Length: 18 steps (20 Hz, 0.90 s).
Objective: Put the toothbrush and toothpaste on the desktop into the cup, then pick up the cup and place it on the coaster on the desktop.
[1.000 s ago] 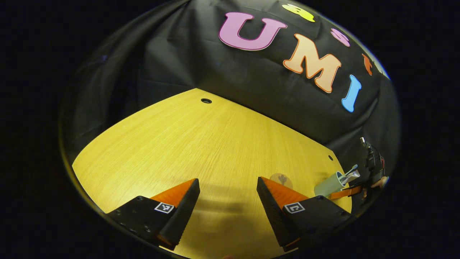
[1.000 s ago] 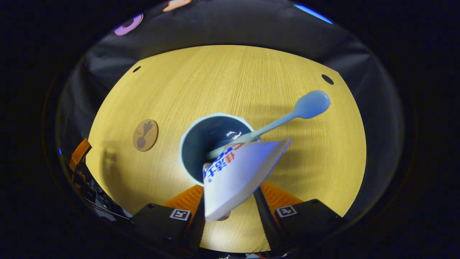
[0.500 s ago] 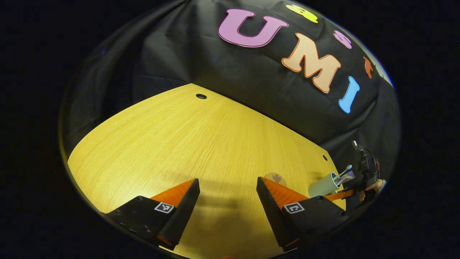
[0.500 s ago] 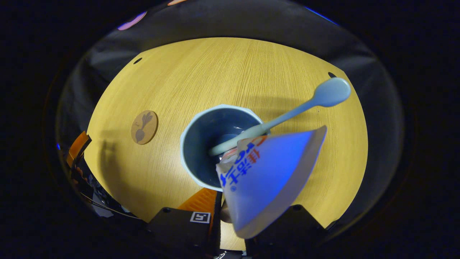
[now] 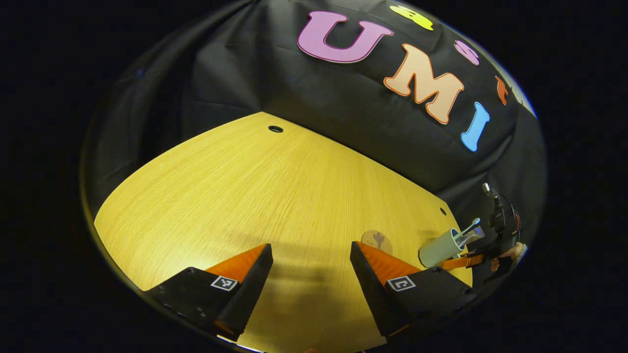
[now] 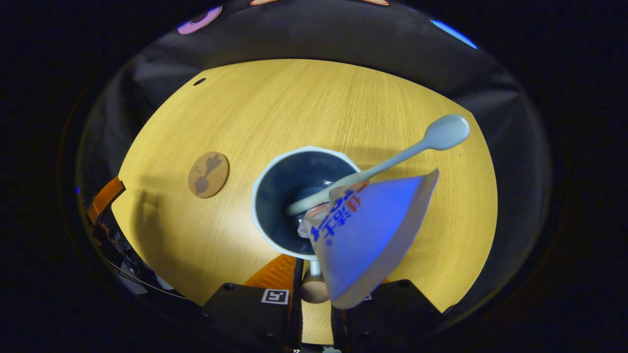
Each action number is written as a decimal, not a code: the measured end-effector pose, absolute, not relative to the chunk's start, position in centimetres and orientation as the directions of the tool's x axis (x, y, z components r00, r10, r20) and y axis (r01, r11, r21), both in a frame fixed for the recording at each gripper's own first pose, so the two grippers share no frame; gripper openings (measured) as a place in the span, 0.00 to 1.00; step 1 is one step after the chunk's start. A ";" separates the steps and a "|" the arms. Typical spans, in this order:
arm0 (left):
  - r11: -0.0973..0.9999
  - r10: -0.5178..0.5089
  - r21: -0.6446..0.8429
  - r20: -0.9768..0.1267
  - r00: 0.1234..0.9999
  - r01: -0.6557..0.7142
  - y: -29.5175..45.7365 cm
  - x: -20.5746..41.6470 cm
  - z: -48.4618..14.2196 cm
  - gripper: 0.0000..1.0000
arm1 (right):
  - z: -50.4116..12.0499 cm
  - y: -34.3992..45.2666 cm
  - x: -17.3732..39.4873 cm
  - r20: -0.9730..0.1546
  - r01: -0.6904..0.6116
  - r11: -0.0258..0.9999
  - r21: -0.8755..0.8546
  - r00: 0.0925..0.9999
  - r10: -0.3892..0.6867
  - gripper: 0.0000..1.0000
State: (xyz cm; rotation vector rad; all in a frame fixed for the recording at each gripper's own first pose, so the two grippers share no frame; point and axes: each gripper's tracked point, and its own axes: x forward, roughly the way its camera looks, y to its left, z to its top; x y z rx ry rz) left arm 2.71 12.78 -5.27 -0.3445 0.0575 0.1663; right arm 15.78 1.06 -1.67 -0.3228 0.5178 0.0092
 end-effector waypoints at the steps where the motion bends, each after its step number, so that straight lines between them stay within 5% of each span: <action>1: 0.926 0.155 -0.335 -0.087 0.984 -0.176 12.9 2.5 -5.4 0.94 | -1.6 1.9 15.7 -0.486 -0.106 0.946 -0.305 0.872 -0.059 0.22; 18: 0.887 0.217 -0.389 -0.127 0.968 -0.250 14.4 -0.7 -7.7 0.94 | -2.1 17.1 17.8 -0.535 -0.386 0.785 -0.484 0.841 0.084 0.22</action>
